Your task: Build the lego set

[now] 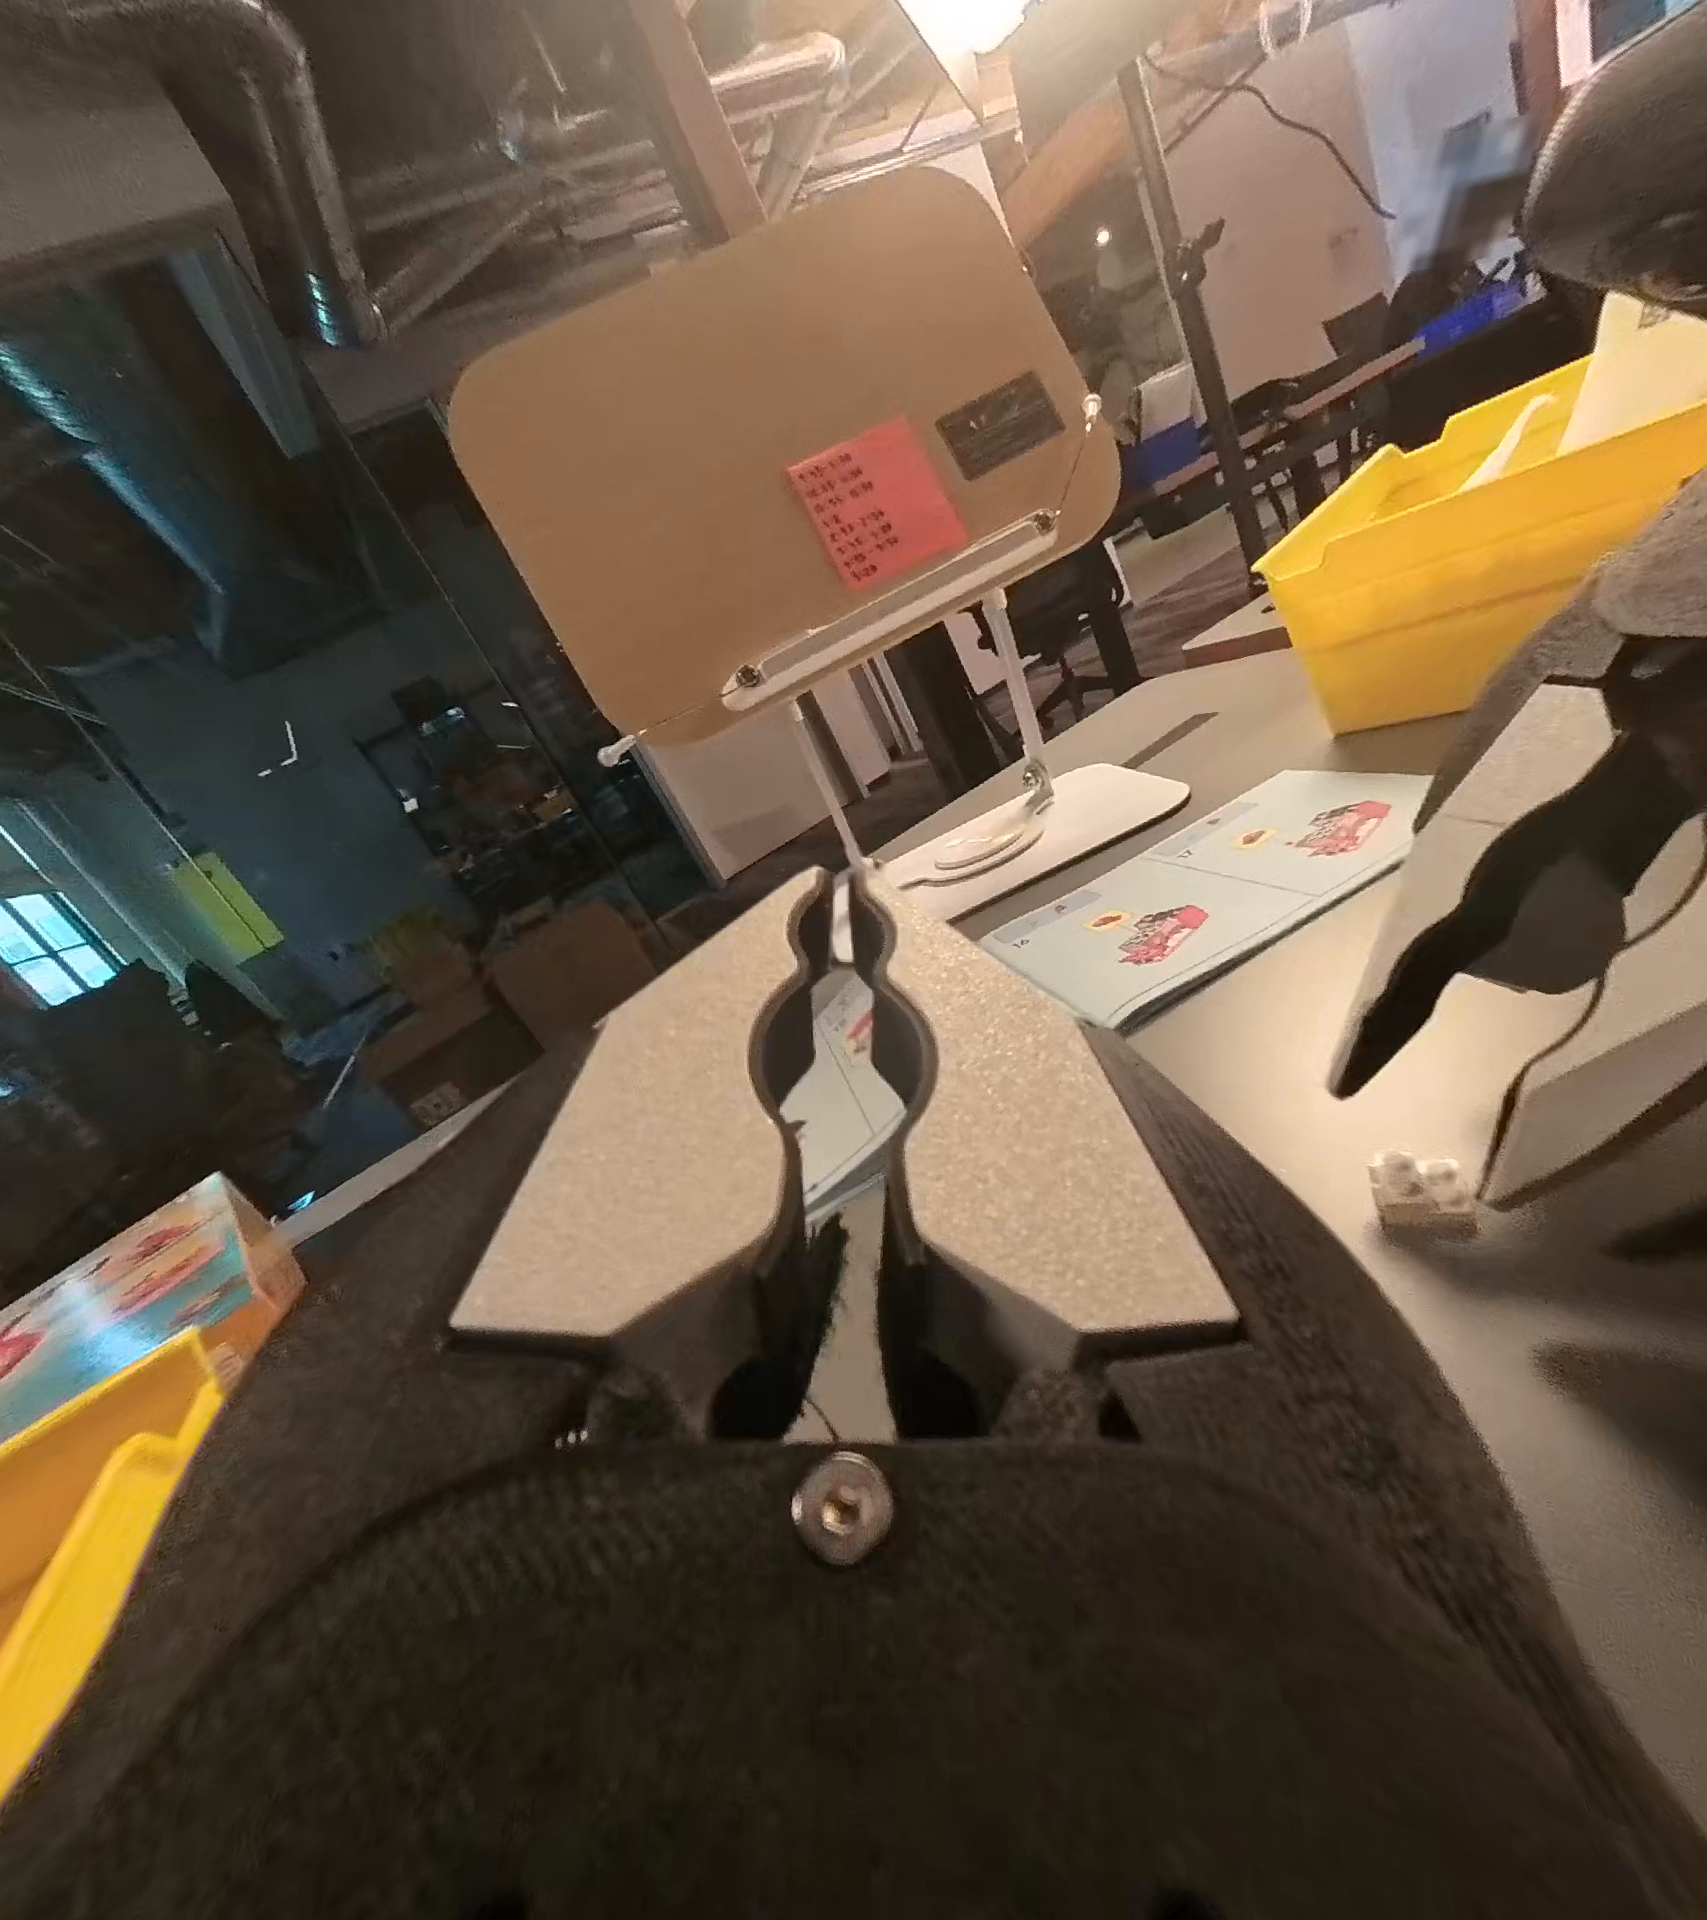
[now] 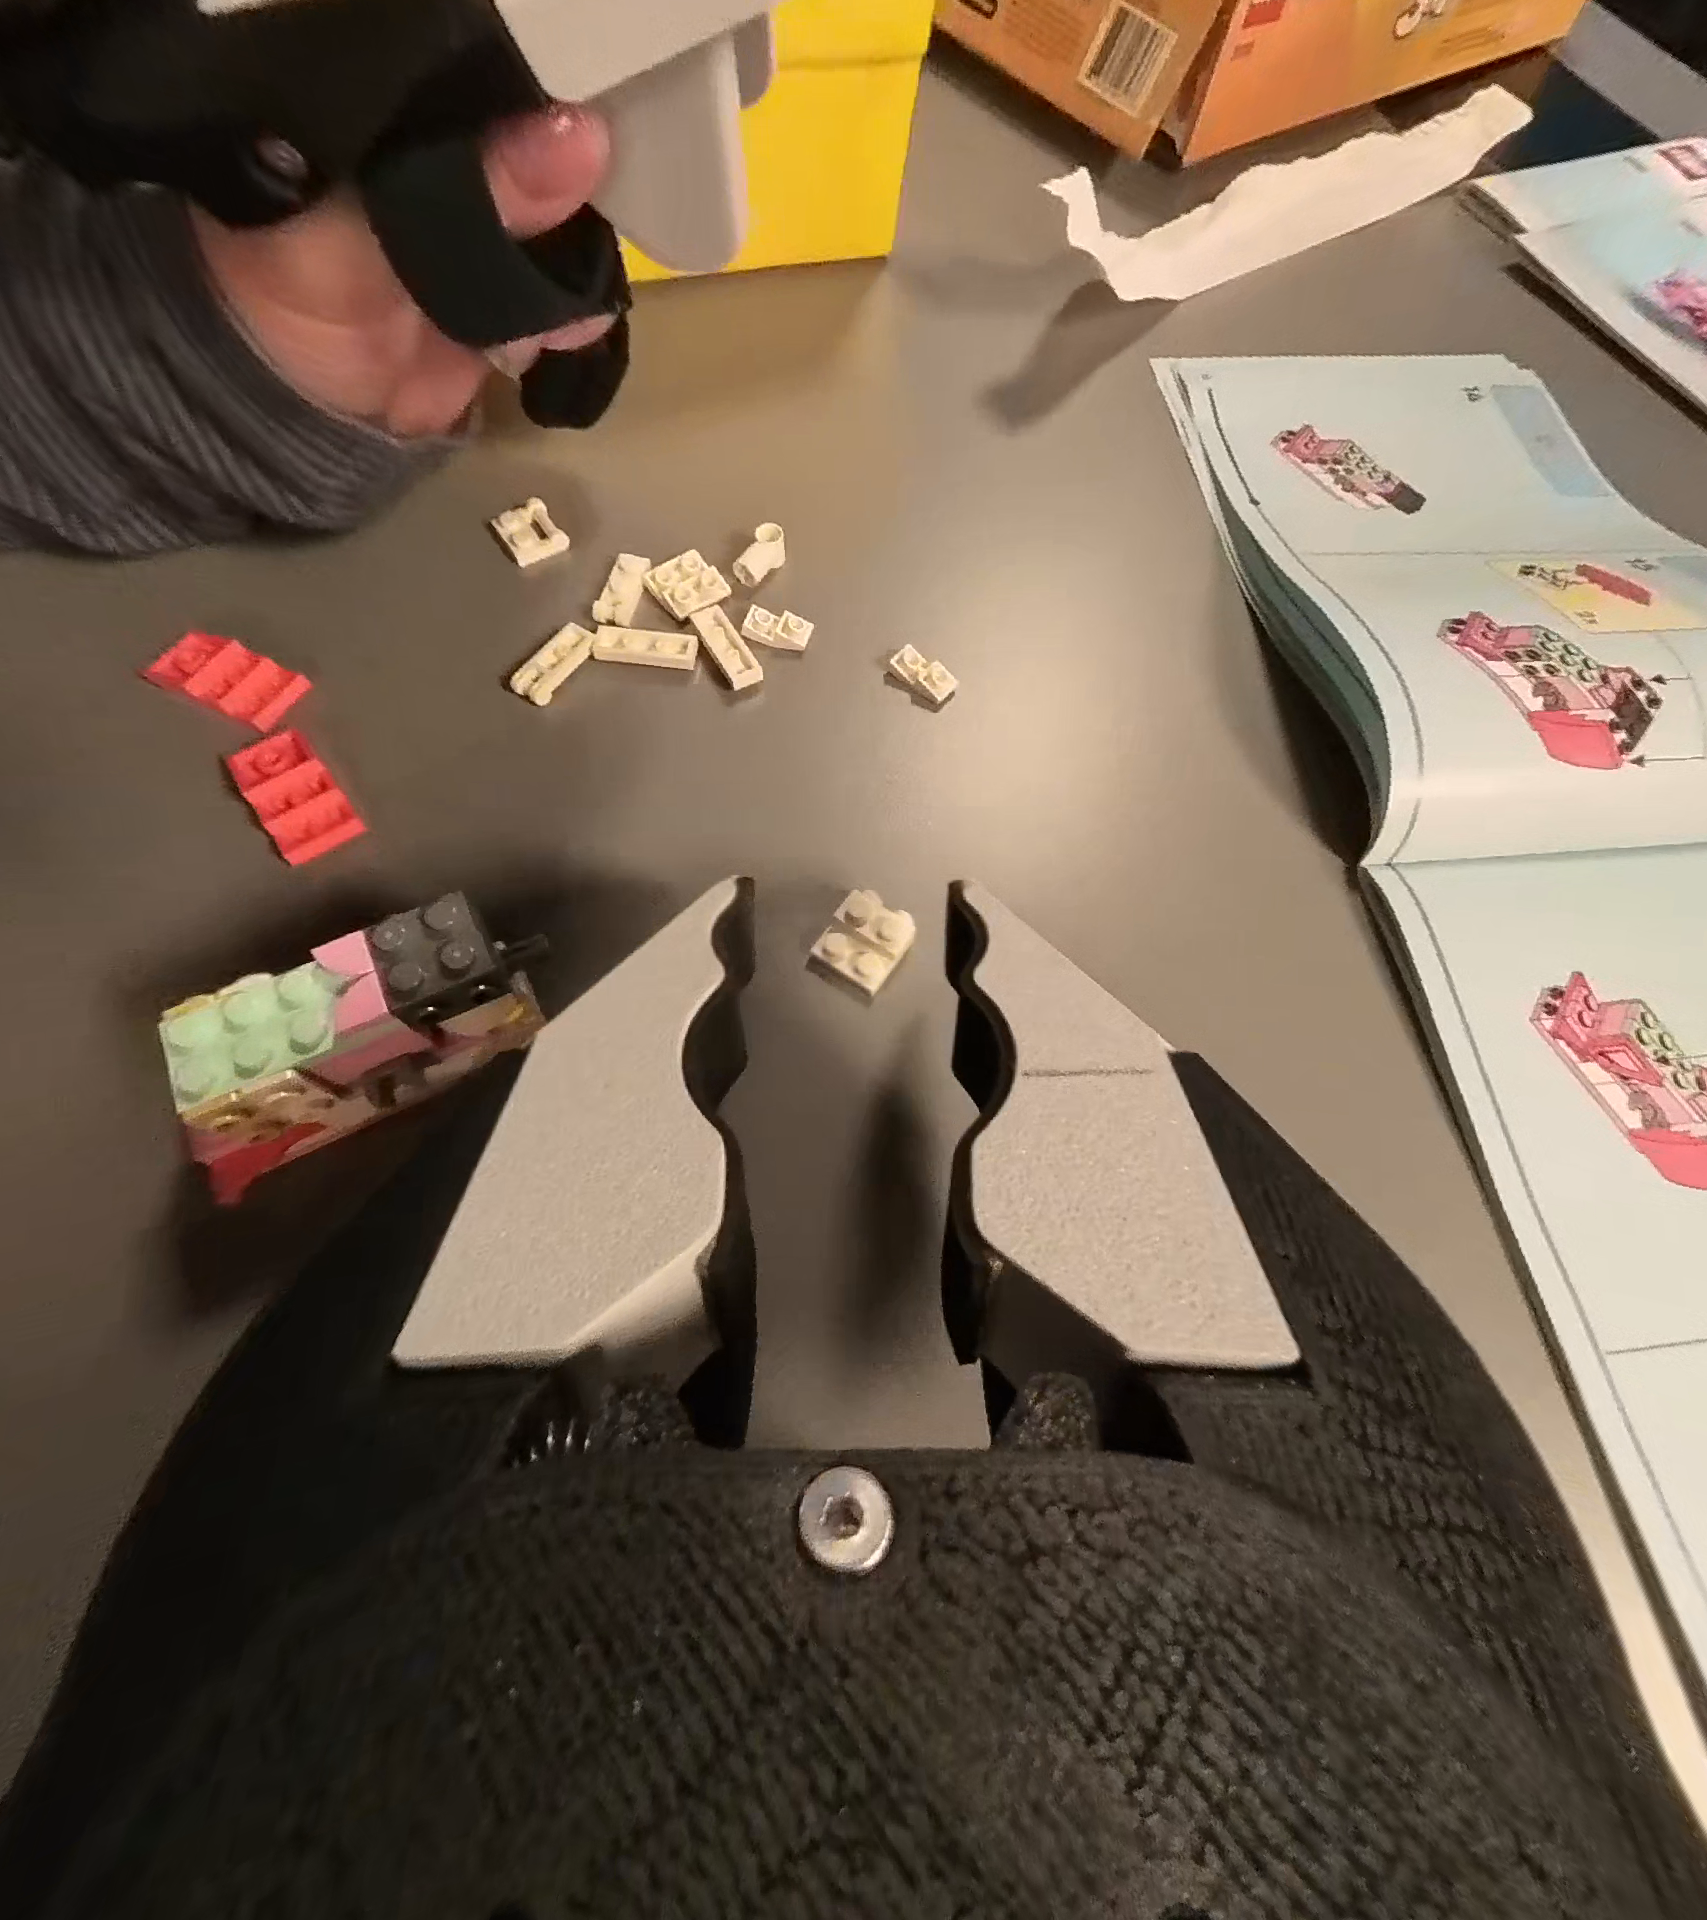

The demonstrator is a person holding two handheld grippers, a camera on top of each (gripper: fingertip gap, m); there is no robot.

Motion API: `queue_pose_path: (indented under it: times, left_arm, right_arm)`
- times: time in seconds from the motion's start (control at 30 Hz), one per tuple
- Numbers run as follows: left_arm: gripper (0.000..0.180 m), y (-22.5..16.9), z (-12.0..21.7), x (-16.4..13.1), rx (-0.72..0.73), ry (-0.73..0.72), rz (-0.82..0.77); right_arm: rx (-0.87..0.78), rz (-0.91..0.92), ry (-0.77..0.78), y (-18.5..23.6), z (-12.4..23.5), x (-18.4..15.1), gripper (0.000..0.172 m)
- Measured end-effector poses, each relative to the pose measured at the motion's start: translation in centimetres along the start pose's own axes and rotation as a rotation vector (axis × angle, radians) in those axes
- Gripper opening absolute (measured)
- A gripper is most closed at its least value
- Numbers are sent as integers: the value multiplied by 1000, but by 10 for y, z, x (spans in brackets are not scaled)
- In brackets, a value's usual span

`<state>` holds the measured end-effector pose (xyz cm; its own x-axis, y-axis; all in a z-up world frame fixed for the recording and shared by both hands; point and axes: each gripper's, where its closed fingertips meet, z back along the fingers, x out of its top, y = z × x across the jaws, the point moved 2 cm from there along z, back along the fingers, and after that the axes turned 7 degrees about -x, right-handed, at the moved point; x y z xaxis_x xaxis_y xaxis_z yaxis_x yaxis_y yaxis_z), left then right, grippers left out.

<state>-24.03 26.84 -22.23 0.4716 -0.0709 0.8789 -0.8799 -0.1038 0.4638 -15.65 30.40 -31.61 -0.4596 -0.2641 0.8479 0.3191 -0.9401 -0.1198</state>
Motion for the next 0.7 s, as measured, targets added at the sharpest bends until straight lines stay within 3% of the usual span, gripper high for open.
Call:
queue_pose_path:
  times: [0.13,0.27,0.33,0.47,0.57,0.7]
  left_arm:
    - [2,-11,-3,2,-43,12,-24]
    - [3,-7,-2,6,-17,-13,-8]
    - [3,-4,-2,7,-10,-25,38]
    - [4,1,-3,4,1,-31,87]
    - [4,3,-3,1,10,-24,89]
    - [4,8,-1,3,25,-35,107]
  right_arm:
    - [-5,0,-75,-3,6,9,34]
    - [380,8,-251,65,36,54,39]
    - [470,148,-140,103,39,50,38]
    - [362,444,141,122,10,22,34]
    - [330,481,291,120,-2,16,37]
    - [347,475,424,116,-7,15,28]
